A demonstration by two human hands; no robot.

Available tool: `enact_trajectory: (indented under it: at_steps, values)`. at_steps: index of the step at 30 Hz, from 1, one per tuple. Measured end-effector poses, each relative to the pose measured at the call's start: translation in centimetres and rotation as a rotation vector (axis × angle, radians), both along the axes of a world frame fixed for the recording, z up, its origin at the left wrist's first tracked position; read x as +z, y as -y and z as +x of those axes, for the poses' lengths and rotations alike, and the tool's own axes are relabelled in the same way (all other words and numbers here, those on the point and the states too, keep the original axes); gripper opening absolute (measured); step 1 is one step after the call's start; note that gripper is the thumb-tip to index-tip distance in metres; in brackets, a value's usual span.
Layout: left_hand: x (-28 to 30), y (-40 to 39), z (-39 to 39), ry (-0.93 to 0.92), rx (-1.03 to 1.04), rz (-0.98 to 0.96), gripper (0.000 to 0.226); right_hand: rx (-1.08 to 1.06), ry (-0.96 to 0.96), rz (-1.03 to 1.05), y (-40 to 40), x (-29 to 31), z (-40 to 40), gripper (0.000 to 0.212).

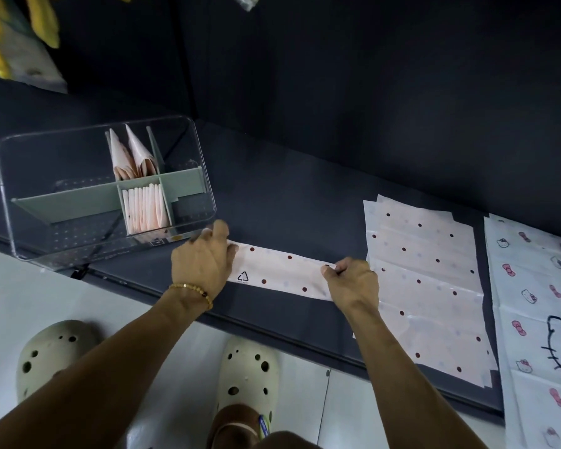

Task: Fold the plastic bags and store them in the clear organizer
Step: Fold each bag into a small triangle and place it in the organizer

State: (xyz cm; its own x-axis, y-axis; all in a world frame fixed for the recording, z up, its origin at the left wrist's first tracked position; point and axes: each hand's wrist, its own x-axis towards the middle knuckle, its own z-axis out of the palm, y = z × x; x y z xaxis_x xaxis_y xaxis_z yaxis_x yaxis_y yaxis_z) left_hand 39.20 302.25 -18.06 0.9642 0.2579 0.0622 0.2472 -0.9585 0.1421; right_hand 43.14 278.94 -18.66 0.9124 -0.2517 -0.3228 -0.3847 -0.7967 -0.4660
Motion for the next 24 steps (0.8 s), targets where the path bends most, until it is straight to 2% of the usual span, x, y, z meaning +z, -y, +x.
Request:
enact_trajectory:
  at_steps: [3, 5, 7, 8, 10, 11, 13, 15, 17, 21, 24]
  values:
    - [-0.6, 0.0, -1.4, 0.152, -0.355, -0.033, 0.030, -0.004, 0.000, -0.012, -0.1, 0.0, 0.0, 0.018]
    - [-1.4, -0.2, -2.1, 0.129, -0.529, -0.051, 0.040, 0.008, 0.012, -0.024, -0.3, 0.3, -0.2, 0.018]
    - [-2.2, -0.5, -2.3, 0.005, -0.525, -0.138, 0.048, 0.027, 0.060, -0.083, -0.6, 1.1, -0.7, 0.017]
    - [-2.5, -0.7, -2.2, -0.038, -0.516, -0.169, 0.050, 0.081, 0.119, -0.182, -0.8, 1.3, -1.0, 0.019]
    - [-3.1, -1.1, -2.0, -0.094, -0.526, -0.163, 0.053, 0.298, 0.290, -0.401, -2.1, 1.6, -1.8, 0.024]
    - [-3.2, -1.1, -2.0, -0.105, -0.531, -0.164, 0.053, 0.421, 0.379, -0.425, -3.3, 1.6, -2.4, 0.027]
    - [-2.9, -1.1, -2.0, -0.094, -0.532, -0.189, 0.052, 0.625, 0.473, -0.334, -6.5, 0.8, -3.4, 0.036]
    - [-2.6, -1.1, -2.1, -0.095, -0.557, -0.196, 0.053, 0.734, 0.395, -0.186, -9.5, -0.1, -4.3, 0.050]
    - [-2.6, -1.3, -2.1, -0.125, -0.581, -0.183, 0.055, 0.731, 0.310, -0.119, -10.7, -1.1, -4.7, 0.057]
    - [-2.7, -2.1, -2.1, -0.157, -0.611, -0.139, 0.056, 0.722, 0.369, -0.169, -7.3, -2.1, -4.9, 0.046]
    - [-3.0, -2.2, -2.0, -0.151, -0.607, -0.134, 0.056, 0.697, 0.326, -0.248, -2.7, -2.5, -4.7, 0.046]
